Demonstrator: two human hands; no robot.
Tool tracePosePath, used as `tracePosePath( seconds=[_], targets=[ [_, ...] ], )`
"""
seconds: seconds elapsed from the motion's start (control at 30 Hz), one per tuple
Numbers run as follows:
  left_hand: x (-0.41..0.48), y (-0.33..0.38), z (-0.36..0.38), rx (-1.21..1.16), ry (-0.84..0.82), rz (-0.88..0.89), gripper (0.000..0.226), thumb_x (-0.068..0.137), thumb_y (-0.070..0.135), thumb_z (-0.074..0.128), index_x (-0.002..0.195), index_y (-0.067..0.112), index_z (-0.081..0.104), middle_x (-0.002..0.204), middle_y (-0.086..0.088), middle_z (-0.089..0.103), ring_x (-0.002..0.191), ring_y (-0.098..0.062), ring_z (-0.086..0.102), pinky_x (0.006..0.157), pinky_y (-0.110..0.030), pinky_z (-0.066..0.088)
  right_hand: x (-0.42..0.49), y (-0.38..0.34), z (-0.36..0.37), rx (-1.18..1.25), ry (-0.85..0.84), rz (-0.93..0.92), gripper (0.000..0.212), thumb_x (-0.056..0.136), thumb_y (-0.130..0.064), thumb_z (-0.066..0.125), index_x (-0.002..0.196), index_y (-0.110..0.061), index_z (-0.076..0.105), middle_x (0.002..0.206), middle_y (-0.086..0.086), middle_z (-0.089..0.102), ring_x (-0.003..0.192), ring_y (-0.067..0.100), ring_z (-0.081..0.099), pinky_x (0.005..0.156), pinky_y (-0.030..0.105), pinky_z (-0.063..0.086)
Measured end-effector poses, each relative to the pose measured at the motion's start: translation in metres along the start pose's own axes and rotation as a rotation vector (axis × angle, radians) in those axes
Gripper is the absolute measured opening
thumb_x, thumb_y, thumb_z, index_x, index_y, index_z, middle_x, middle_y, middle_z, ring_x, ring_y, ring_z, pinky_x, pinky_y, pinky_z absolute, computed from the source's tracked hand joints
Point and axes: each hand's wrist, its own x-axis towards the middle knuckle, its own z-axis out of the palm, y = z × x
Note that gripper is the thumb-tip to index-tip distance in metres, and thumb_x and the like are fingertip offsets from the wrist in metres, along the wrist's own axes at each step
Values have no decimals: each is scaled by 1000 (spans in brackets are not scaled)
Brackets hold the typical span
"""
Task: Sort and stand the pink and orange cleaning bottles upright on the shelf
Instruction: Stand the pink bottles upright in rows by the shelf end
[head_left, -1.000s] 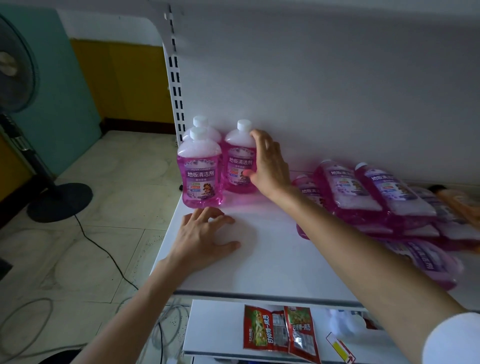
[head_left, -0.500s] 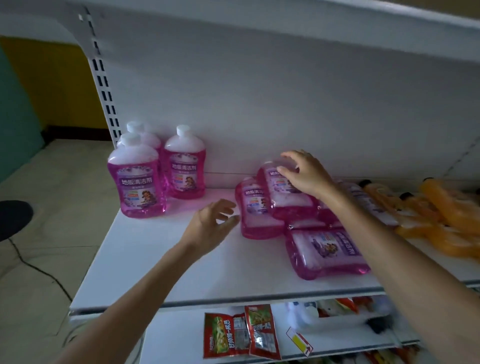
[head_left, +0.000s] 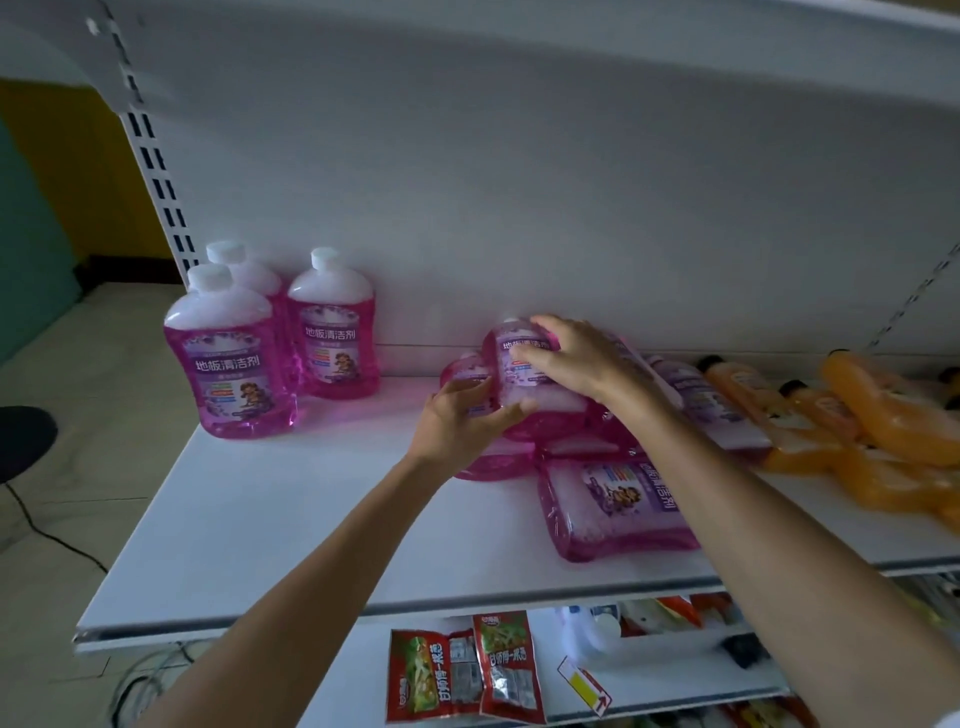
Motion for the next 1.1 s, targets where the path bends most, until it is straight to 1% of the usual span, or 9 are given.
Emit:
tracePosePath(
  seconds=[0.2, 0.27, 0.33, 0.4, 0.53, 0.7, 0.93, 1.03, 1.1],
  targets=[
    [-13, 6, -2, -115, -43, 77, 64, 78, 40, 66, 136, 27, 44, 118, 10, 60, 109, -4, 53, 80, -8, 38, -7, -4, -9, 351, 88, 1, 77, 70, -36, 79, 133, -14, 41, 122, 2, 44, 105, 12, 49, 79, 25, 44],
    [-20, 9, -2, -151, -45, 112, 66, 81, 32, 66, 140, 29, 35, 110, 12, 61, 100, 1, 51, 73, 0, 37, -12, -9, -15, 474, 121, -72, 66, 65, -25, 84, 122, -14, 51, 111, -2, 51, 95, 6, 56, 76, 24, 50],
    [-27, 8, -3, -229, -51, 141, 73, 77, 34, 66, 141, 30, 31, 119, 9, 61, 106, 2, 52, 86, -6, 42, -16, -11, -20, 480, 149, -119, 50, 59, -24, 87, 99, -20, 57, 98, -3, 58, 82, -1, 58, 69, 15, 49],
    [-34, 3, -5, -363, -47, 148, 78, 71, 30, 68, 140, 29, 32, 124, 7, 60, 112, -3, 55, 96, -25, 46, -19, -14, -22, 450, 174, -86, 63, 52, -39, 86, 99, -18, 52, 107, 2, 53, 90, 6, 55, 70, 8, 43],
    [-54, -10, -13, -503, -37, 150, 73, 80, -3, 62, 143, 18, 31, 122, -5, 61, 107, -14, 61, 82, -24, 52, -29, -24, -9, 489, 159, -108, 67, 53, -48, 83, 104, -22, 47, 116, 6, 52, 105, 18, 53, 87, 32, 48],
    [-70, -31, -32, -495, 39, 141, 69, 80, 8, 63, 139, 28, 34, 118, -7, 63, 105, -19, 60, 85, -25, 51, -43, -40, 17, 740, -92, -97, 71, 71, -21, 78, 129, -25, 37, 121, 1, 53, 110, 21, 57, 90, 42, 52],
    [-89, -62, -61, -334, 86, 148, 80, 72, 12, 69, 140, 28, 30, 110, -9, 65, 99, -15, 64, 88, -27, 52, -50, -64, 42, 707, -218, -270, 83, 69, 3, 77, 134, -23, 33, 133, -4, 41, 113, 3, 50, 82, 15, 49],
    [-91, -71, -66, -275, 98, 151, 79, 80, -3, 65, 140, 31, 29, 113, -11, 63, 103, -14, 62, 89, -26, 51, -47, -66, 52, 669, -217, -271, 84, 69, 3, 76, 135, -25, 34, 133, -6, 41, 120, 9, 46, 91, 20, 47],
    [-91, -74, -66, -224, 122, 171, 76, 82, 4, 64, 141, 34, 26, 115, -8, 62, 103, -11, 62, 88, -25, 51, -46, -65, 55, 650, -223, -265, 85, 70, 2, 76, 137, -26, 33, 130, -10, 42, 123, 10, 43, 94, 19, 45]
  ],
)
